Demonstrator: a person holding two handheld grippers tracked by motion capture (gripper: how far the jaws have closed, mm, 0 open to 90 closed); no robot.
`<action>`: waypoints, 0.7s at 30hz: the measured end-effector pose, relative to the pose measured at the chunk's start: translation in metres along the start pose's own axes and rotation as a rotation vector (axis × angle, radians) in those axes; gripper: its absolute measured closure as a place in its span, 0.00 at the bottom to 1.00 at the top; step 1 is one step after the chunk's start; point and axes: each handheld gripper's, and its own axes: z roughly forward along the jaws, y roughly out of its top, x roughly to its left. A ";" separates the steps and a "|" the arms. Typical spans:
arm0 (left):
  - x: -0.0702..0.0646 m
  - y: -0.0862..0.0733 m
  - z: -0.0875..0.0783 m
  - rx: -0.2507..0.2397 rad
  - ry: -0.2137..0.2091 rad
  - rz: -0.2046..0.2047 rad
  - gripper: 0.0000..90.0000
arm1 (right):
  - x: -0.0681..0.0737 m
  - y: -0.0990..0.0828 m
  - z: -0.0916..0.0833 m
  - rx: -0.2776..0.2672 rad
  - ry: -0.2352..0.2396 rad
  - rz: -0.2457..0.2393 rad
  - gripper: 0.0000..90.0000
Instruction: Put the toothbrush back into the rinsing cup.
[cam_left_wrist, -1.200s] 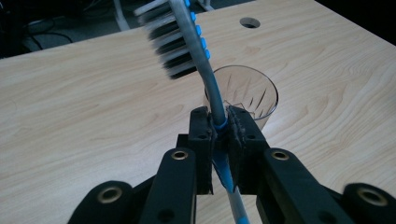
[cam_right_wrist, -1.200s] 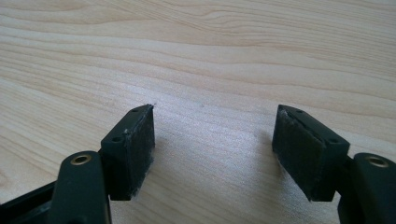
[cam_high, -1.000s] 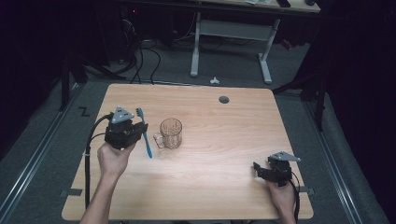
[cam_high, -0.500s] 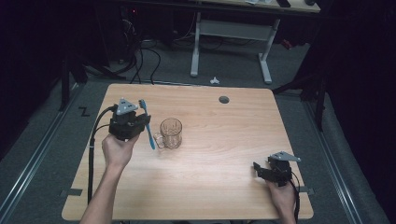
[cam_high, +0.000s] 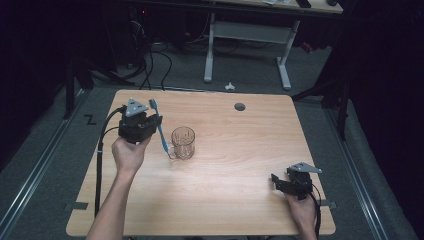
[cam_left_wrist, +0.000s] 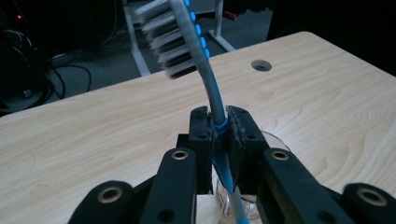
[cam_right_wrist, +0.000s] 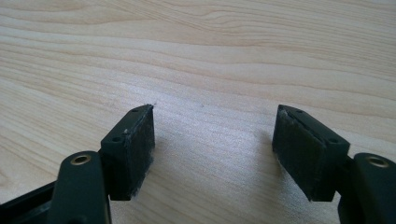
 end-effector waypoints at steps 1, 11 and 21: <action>0.000 0.000 0.001 -0.001 0.001 -0.001 0.90 | 0.000 0.000 0.000 0.000 0.000 0.000 0.33; 0.000 0.002 0.011 -0.017 0.031 0.000 0.90 | 0.000 0.000 0.000 -0.001 0.001 0.002 0.33; 0.001 0.000 0.017 -0.015 0.042 0.004 0.90 | 0.000 0.000 0.000 0.000 0.001 0.001 0.33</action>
